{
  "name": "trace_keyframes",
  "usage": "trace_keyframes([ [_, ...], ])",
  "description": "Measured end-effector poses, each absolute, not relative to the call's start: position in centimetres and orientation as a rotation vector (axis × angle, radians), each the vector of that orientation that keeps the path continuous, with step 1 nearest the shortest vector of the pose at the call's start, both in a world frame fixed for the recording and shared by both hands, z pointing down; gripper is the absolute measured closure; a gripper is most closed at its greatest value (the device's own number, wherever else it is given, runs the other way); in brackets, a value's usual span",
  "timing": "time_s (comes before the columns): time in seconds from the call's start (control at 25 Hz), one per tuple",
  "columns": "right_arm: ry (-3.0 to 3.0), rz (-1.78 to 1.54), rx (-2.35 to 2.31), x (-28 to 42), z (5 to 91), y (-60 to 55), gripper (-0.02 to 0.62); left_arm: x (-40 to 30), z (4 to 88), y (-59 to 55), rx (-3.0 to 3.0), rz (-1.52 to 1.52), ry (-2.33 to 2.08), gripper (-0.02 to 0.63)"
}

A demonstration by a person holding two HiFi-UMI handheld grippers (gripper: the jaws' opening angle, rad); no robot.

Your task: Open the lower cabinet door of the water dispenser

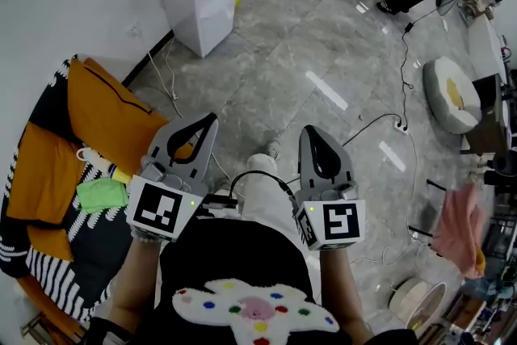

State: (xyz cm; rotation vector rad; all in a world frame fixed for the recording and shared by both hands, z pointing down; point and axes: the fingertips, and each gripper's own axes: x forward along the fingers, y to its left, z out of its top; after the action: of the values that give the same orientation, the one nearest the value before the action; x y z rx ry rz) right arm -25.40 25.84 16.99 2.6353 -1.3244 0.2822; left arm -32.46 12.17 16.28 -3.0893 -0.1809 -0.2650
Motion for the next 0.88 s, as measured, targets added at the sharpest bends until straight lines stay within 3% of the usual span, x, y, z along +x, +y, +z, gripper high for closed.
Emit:
trace_keyframes([
  [0.88, -1.505, 0.337, 2.548, -10.4, 18.0, 24.4, 0.592, -18.3, 16.0, 12.5, -3.110, -0.276, -0.006, 0.594],
])
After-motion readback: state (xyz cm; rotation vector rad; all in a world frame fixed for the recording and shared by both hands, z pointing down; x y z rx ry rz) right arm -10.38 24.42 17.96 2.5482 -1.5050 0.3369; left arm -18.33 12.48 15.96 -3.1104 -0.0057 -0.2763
